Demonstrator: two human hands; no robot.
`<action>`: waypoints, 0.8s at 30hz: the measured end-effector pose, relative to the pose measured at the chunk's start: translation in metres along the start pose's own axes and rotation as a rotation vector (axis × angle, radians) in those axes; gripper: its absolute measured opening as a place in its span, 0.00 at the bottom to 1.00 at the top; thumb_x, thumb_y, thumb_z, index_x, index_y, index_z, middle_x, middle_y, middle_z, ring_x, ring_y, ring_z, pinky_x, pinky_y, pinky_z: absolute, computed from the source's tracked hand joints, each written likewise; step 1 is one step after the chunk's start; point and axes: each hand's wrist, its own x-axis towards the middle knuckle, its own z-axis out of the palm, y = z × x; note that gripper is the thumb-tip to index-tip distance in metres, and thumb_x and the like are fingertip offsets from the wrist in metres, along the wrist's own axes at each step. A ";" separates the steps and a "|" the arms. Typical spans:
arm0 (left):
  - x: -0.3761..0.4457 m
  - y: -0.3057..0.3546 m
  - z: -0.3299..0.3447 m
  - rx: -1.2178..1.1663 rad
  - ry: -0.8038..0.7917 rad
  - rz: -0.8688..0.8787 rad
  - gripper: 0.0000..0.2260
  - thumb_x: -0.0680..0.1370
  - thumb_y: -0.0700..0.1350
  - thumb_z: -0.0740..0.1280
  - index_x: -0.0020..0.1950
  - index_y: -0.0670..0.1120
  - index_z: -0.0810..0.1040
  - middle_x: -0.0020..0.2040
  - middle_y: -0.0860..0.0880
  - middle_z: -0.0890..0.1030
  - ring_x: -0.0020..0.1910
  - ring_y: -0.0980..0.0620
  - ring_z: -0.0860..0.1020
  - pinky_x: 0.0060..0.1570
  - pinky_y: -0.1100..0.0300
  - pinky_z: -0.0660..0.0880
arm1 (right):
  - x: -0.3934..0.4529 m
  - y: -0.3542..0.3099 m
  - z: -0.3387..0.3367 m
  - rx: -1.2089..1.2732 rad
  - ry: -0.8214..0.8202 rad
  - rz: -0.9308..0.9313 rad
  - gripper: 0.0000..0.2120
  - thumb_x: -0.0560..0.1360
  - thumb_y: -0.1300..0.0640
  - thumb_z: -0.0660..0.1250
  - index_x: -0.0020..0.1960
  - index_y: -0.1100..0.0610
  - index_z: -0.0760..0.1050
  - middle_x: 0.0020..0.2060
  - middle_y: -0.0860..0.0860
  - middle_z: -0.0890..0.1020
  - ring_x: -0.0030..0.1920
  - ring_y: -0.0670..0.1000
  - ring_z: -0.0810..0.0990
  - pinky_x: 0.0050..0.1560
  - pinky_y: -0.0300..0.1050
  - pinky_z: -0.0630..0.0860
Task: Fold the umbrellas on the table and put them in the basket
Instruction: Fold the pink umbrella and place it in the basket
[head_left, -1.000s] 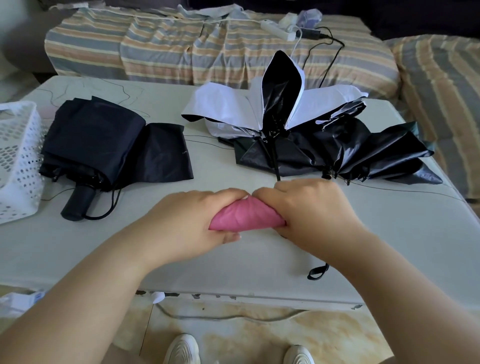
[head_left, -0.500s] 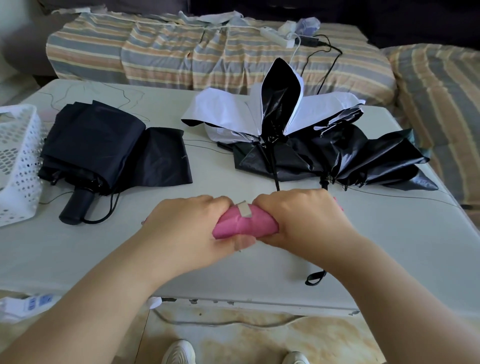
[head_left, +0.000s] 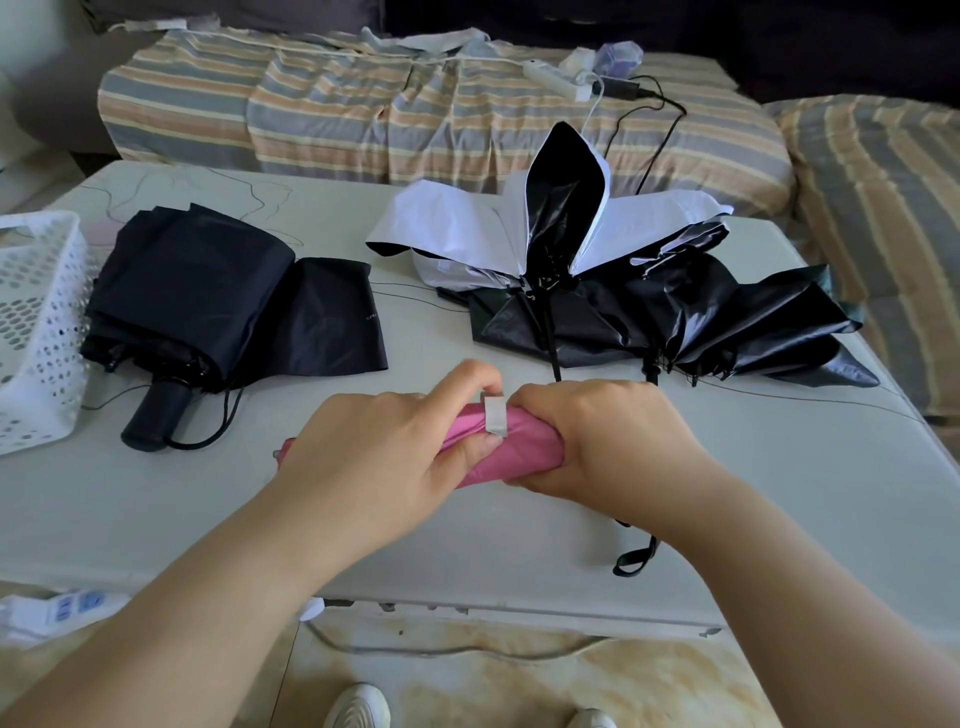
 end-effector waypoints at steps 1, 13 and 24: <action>-0.001 0.000 0.001 -0.014 -0.007 0.013 0.12 0.76 0.61 0.52 0.53 0.58 0.68 0.21 0.54 0.62 0.20 0.54 0.64 0.20 0.66 0.56 | 0.000 0.000 -0.001 -0.001 0.000 -0.001 0.16 0.59 0.40 0.75 0.38 0.46 0.73 0.25 0.42 0.69 0.24 0.48 0.69 0.23 0.38 0.63; 0.012 -0.005 0.000 -0.514 -0.618 -0.221 0.17 0.72 0.52 0.72 0.59 0.61 0.74 0.48 0.57 0.82 0.45 0.59 0.79 0.48 0.58 0.76 | -0.004 0.005 0.010 0.010 -0.027 -0.081 0.14 0.60 0.41 0.76 0.38 0.47 0.77 0.26 0.44 0.76 0.25 0.51 0.76 0.23 0.41 0.72; 0.015 -0.018 -0.006 -0.981 -0.044 -0.596 0.05 0.74 0.42 0.72 0.46 0.51 0.81 0.39 0.52 0.85 0.36 0.57 0.82 0.37 0.64 0.76 | 0.002 -0.006 -0.010 0.615 0.368 0.290 0.04 0.75 0.59 0.68 0.43 0.52 0.78 0.37 0.43 0.79 0.41 0.38 0.75 0.39 0.30 0.70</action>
